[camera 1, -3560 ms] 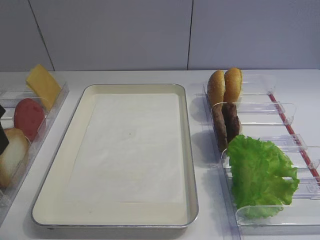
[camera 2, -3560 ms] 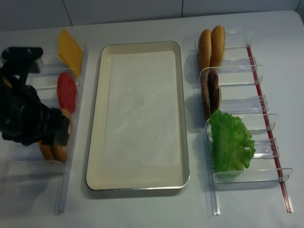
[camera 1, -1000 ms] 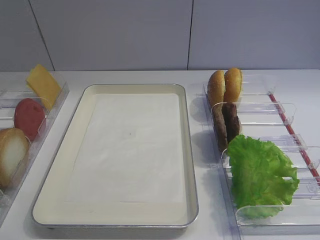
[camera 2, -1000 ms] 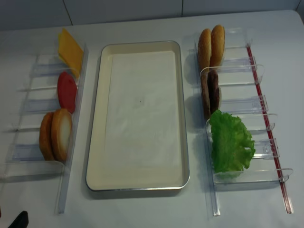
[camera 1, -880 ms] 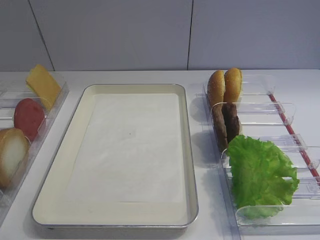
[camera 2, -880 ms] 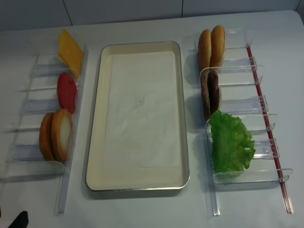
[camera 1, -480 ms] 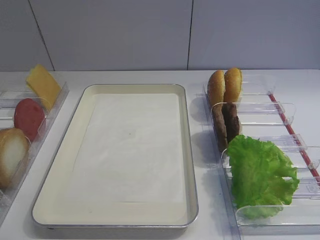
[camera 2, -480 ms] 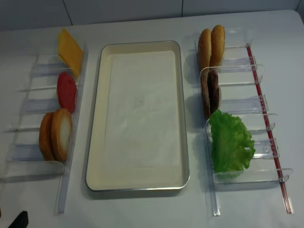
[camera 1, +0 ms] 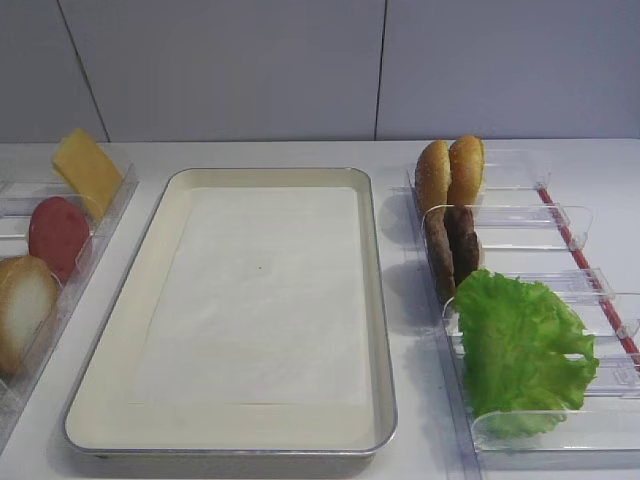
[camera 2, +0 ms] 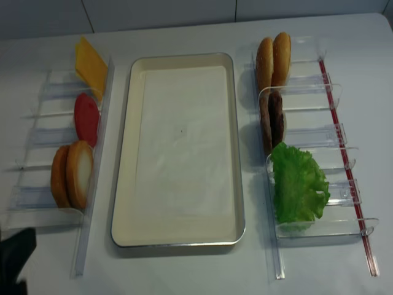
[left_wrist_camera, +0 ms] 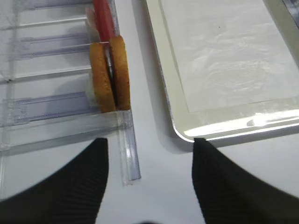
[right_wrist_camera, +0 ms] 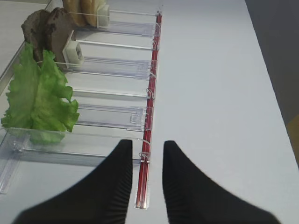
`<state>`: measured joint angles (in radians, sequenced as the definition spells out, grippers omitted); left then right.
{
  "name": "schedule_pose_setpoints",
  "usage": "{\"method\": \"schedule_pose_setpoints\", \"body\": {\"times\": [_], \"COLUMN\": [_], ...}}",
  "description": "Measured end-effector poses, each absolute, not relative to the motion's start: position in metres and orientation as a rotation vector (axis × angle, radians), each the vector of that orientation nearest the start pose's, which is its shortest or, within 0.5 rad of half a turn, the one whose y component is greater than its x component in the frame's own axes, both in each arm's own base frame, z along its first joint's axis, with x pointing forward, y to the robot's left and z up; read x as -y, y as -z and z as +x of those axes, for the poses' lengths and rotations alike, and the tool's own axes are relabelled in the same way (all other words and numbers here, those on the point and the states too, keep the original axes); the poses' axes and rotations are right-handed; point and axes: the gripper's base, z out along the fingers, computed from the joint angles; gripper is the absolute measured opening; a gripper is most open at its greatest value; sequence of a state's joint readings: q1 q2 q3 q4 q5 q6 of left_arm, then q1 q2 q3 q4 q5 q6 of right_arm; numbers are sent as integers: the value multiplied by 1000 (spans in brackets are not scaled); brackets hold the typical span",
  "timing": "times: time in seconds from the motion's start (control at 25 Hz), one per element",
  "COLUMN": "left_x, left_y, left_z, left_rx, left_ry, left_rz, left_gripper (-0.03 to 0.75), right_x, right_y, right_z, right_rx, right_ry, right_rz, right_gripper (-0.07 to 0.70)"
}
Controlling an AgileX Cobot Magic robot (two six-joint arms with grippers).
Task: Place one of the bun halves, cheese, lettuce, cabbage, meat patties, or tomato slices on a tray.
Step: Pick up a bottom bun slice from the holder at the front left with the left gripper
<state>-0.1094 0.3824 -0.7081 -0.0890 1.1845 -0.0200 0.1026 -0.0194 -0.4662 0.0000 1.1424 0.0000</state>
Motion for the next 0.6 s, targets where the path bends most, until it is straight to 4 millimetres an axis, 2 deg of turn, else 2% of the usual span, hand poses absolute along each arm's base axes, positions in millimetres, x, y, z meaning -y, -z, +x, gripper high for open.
{"method": "schedule_pose_setpoints", "body": {"times": [0.2, 0.44, 0.6], "left_x": [20, 26, 29], "left_y": [-334, -319, -306], "left_z": [86, 146, 177], "left_rx": [-2495, -2657, -2714], "left_ry": [213, 193, 177], "left_rz": [106, 136, 148], "left_gripper": [377, 396, 397], "right_x": [1, 1, 1], "right_y": [-261, -261, -261], "right_z": [-8, -8, -8], "right_rx": [-2138, -2138, -2138], "right_ry": [-60, -60, -60], "right_rz": [-110, -110, -110], "right_gripper": [205, 181, 166]}}
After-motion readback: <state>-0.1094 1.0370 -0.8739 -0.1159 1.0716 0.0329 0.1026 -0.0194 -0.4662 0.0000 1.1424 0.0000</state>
